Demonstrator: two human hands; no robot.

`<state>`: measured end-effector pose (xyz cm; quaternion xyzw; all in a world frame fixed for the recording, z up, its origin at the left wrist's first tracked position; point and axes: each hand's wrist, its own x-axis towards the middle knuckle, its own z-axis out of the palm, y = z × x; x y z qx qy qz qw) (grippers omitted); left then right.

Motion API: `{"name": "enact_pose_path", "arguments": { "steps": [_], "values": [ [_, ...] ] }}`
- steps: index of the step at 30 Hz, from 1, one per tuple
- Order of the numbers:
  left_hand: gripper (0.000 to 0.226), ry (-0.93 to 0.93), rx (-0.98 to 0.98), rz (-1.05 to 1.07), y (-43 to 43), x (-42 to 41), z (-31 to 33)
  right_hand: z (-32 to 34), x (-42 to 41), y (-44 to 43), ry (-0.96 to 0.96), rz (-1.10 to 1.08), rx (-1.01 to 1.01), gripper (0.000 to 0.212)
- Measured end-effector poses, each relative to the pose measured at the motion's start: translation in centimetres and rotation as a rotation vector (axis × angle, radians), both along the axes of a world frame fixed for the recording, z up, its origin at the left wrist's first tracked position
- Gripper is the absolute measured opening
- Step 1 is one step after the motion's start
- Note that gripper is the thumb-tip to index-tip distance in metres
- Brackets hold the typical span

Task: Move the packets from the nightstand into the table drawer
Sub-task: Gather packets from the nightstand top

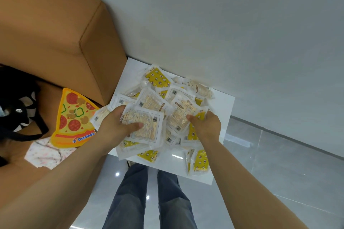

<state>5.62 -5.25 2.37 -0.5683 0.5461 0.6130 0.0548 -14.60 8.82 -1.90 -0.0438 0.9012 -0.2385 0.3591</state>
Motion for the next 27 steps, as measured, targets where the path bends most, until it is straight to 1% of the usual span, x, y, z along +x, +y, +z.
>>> {"name": "enact_pose_path", "arguments": {
  "steps": [3,6,10,13,16,23,27],
  "values": [
    [0.042,0.007,-0.014,-0.011,0.0,0.1,0.9,1.1,-0.1,1.0,0.002,-0.002,-0.043,0.031],
    [0.041,0.01,-0.026,-0.021,0.2,0.1,1.6,2.2,-0.2,1.7,-0.014,0.002,-0.085,0.019],
    [0.039,0.026,-0.037,-0.021,0.5,0.1,2.6,4.0,-0.1,2.3,-0.037,0.024,-0.147,0.011],
    [0.039,0.021,-0.049,-0.022,0.6,0.0,3.3,5.6,0.2,2.7,0.0,0.025,-0.187,0.011],
    [0.037,0.018,-0.087,-0.038,0.7,-0.1,4.5,7.3,0.5,3.2,0.065,0.095,-0.192,0.015],
    [0.035,0.063,-0.101,-0.045,0.8,0.6,9.0,12.6,1.9,4.2,0.152,0.153,-0.214,0.01],
    [0.034,0.109,-0.133,-0.066,0.9,1.6,12.2,16.2,3.2,4.7,0.206,0.158,-0.219,0.011]
  ]
}}
